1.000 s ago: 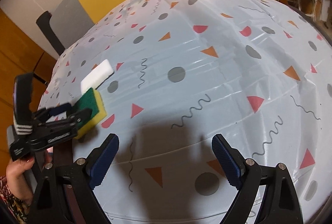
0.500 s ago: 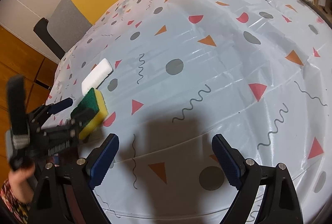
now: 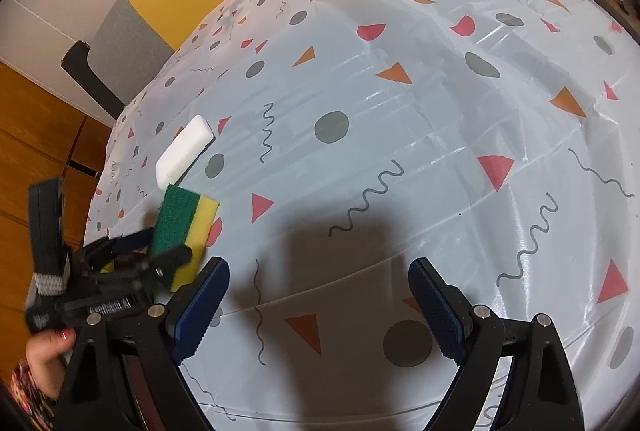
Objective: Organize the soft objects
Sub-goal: 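Move the left gripper to the green-yellow scouring sponge and grasp it, then lift the scouring sponge with the left gripper while the right gripper grasps the white foam sponge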
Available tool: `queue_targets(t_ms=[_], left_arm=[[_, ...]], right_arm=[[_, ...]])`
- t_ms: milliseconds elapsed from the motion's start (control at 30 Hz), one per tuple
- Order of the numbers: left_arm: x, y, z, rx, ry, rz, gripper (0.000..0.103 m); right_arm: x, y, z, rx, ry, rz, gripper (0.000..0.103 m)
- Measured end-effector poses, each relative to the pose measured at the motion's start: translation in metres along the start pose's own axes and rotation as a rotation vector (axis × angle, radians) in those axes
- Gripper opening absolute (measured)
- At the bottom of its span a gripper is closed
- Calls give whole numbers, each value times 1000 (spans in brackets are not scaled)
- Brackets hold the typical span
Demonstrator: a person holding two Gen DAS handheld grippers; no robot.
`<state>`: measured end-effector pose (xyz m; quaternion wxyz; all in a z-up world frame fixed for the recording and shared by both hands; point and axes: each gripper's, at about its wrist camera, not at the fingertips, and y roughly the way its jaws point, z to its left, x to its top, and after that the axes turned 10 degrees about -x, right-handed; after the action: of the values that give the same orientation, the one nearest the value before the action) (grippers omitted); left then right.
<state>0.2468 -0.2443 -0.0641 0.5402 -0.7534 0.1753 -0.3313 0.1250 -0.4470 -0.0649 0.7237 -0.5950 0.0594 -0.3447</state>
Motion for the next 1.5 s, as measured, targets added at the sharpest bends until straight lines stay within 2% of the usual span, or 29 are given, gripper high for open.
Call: queue_targets(t_ms=[100, 233, 267, 300, 400, 633, 767, 967, 1167, 1367, 1500], left_arm=[[-4, 2, -12, 26, -16, -43, 84], [-5, 19, -25, 83, -14, -17, 82], [-7, 19, -25, 99, -21, -17, 79], [-9, 18, -25, 107, -40, -20, 69], [-16, 7, -21, 51, -110, -69, 70], [-44, -35, -16, 14, -197, -204, 70], [-70, -64, -21, -2, -209, -282, 70], [-98, -96, -36, 6, -150, -370, 70], [-136, -137, -18, 12, -213, -463, 70], [-176, -183, 18, 3, -327, -549, 70], [-200, -200, 36, -2, -384, -575, 70]], right_arm=[[0, 1, 0, -10, 0, 0, 92], [0, 5, -3, -25, 8, 12, 92], [0, 6, -4, -28, 10, 13, 92], [1, 6, -5, -30, 11, 12, 92], [1, 6, -5, -37, 9, 7, 92], [0, 9, -5, -40, -3, 9, 92], [-1, 8, 0, -35, -30, -9, 92], [-7, 10, 18, -28, -119, -36, 92], [-18, 9, 40, 5, -216, -82, 92], [-34, 0, 75, 23, -362, -194, 92], [-23, 12, 106, 13, -371, -175, 92]])
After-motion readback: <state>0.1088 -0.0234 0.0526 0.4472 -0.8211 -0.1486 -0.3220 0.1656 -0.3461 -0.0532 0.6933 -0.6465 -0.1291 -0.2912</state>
